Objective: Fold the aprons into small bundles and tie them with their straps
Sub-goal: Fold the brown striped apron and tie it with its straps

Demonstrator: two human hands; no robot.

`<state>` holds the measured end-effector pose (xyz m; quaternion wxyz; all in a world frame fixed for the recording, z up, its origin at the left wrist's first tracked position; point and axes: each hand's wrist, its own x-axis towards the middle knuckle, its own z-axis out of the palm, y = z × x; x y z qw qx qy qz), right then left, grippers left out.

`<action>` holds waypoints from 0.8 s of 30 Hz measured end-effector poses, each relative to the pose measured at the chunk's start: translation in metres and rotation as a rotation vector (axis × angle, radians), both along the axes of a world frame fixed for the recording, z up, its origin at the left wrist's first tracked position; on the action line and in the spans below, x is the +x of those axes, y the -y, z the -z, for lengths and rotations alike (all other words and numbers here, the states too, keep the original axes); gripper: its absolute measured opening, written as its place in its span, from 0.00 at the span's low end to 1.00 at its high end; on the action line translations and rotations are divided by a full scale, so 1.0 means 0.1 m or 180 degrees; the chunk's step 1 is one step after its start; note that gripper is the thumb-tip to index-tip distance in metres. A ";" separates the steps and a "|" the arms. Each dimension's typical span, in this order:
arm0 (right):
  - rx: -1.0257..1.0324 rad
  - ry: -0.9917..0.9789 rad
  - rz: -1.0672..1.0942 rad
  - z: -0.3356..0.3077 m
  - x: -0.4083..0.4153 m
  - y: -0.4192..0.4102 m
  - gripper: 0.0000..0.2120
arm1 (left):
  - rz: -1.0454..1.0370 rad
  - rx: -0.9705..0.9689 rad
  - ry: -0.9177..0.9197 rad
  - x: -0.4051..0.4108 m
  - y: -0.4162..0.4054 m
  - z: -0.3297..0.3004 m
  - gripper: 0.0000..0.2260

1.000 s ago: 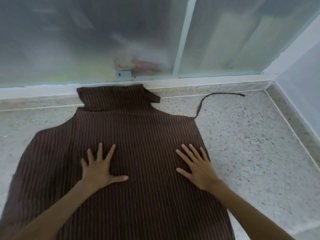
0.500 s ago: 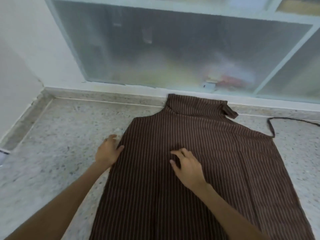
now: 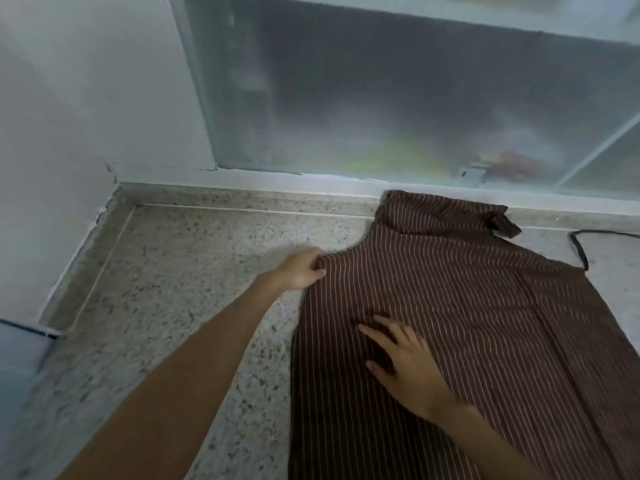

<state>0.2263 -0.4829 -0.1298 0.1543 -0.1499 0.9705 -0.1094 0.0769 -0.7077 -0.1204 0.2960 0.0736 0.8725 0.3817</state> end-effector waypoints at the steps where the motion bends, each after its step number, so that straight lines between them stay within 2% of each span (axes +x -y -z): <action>1: 0.0071 -0.0076 0.0119 -0.04 -0.01 -0.01 0.28 | 0.0124 0.0018 0.0110 -0.04 -0.04 -0.03 0.20; 3: 0.0260 0.0081 0.0402 -0.08 -0.08 -0.09 0.30 | 0.0358 0.0026 0.0394 -0.12 -0.11 -0.10 0.18; 6: 0.0607 0.0673 0.0542 -0.05 -0.14 -0.25 0.37 | 0.0848 -0.0524 0.0589 -0.18 -0.02 -0.32 0.22; 8: 0.0550 0.0823 0.0590 -0.04 -0.15 -0.32 0.40 | 0.1167 -0.0787 0.0791 -0.19 0.14 -0.59 0.25; 10: 0.0527 0.0882 0.0559 -0.06 -0.17 -0.34 0.38 | 0.1349 -0.0533 0.0976 -0.16 0.30 -0.83 0.18; 12: 0.0505 0.0927 0.0448 -0.12 -0.22 -0.30 0.36 | 0.1353 -0.0001 0.1000 -0.14 0.36 -1.03 0.09; 14: 0.0594 0.1009 0.0403 -0.23 -0.27 -0.22 0.37 | 0.1093 0.0523 0.0797 -0.13 0.33 -1.11 0.08; 16: 0.0746 0.0867 0.0556 -0.36 -0.30 -0.07 0.34 | 0.0590 0.0836 0.0474 -0.15 0.28 -1.01 0.09; 17: 0.0756 0.0594 0.0680 -0.45 -0.27 0.05 0.28 | 0.0400 0.0757 0.0161 -0.16 0.27 -0.93 0.08; 19: 0.0343 -0.0050 0.0762 -0.60 -0.19 0.36 0.16 | 0.0238 0.0085 -0.0487 -0.22 0.28 -0.73 0.08; 20: 0.0096 -0.0063 0.0696 -0.68 -0.11 0.56 0.13 | 0.0217 -0.0294 -0.0599 -0.24 0.31 -0.64 0.10; 22: 0.0019 0.0431 0.0450 -0.68 0.04 0.94 0.19 | 0.0283 -0.0740 -0.0345 -0.21 0.38 -0.52 0.15; 24: 0.0477 0.0924 0.0243 -0.59 0.14 1.21 0.26 | 0.0359 -0.0910 0.0165 -0.16 0.46 -0.46 0.18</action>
